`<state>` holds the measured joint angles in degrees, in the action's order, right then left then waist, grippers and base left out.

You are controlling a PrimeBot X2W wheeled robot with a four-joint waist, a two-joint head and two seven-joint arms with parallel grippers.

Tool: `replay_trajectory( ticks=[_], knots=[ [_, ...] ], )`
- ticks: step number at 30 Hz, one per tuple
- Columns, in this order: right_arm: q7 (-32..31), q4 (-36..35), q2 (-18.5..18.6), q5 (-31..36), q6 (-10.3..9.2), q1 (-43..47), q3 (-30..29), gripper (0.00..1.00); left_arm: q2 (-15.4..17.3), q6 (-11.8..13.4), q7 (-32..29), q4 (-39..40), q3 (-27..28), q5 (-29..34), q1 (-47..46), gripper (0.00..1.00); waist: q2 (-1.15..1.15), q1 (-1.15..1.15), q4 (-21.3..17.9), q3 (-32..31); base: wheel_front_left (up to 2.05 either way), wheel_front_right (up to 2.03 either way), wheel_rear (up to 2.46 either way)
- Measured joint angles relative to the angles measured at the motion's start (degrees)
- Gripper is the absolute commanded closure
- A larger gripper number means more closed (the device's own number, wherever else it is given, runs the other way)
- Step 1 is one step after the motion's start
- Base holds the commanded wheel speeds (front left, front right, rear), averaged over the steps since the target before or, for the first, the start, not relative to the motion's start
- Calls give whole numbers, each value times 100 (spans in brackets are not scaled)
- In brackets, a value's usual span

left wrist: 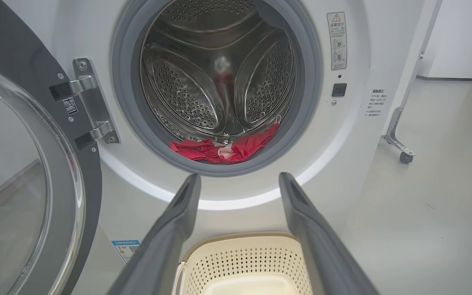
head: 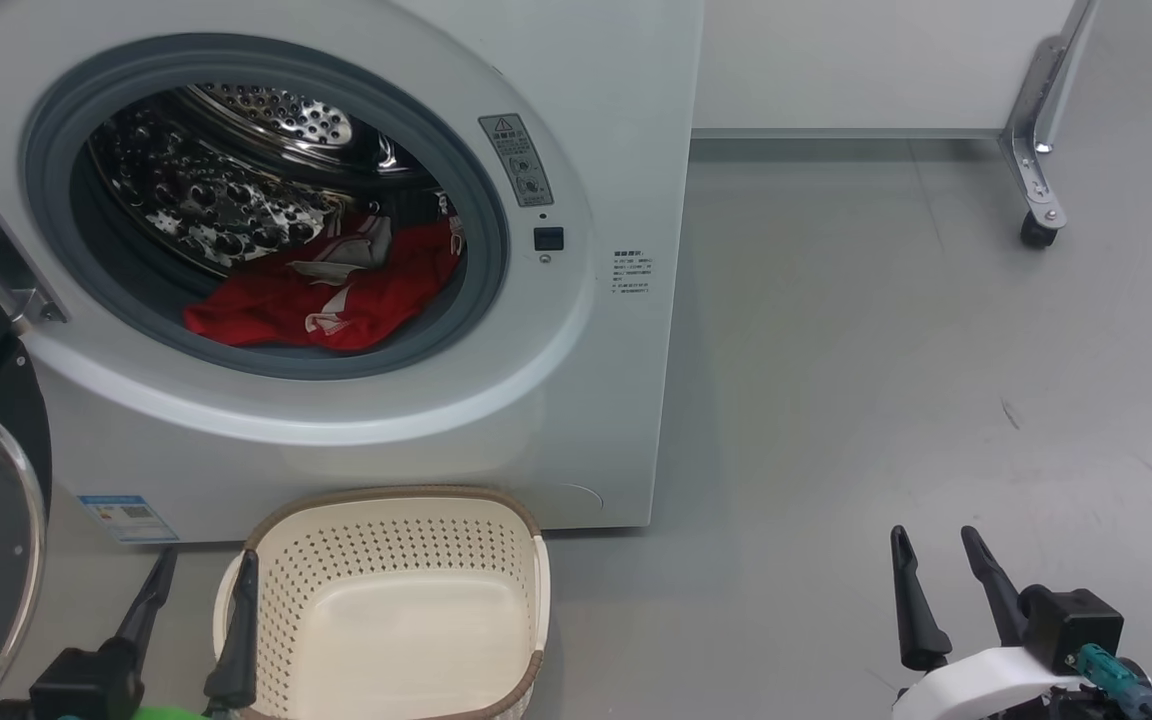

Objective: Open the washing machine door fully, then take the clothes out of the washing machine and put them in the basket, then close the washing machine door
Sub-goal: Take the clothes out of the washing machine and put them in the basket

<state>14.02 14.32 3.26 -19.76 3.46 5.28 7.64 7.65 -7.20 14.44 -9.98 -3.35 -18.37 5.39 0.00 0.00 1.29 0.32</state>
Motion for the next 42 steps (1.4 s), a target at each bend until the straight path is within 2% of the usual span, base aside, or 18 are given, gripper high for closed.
replay_trajectory(
  ticks=[10,17,21,25,35,42],
  knots=[
    [0,-81,-4,146,0,-15,113,0,87,0,0,123,116,-27,10,0,0,0,-84,330,0,0,0],
    [0,-226,-4,263,-9,-131,208,0,323,0,0,111,116,-171,-58,0,0,0,-212,723,0,0,0],
    [0,-303,-5,316,-65,-253,237,0,455,0,0,147,64,-407,-410,0,0,0,-301,994,0,0,0],
    [3,-376,-9,385,-67,-369,344,0,721,0,-35,196,-59,-434,-860,0,0,0,-398,1290,0,0,0],
    [15,-515,-37,479,-163,-826,583,0,1266,0,-454,-54,-77,-543,-1915,0,0,0,-702,2008,0,0,0],
    [15,-520,-51,485,-218,-917,788,0,1444,-1,-867,-303,-129,-873,-2581,0,0,0,-1007,2394,0,0,0]
  ],
)
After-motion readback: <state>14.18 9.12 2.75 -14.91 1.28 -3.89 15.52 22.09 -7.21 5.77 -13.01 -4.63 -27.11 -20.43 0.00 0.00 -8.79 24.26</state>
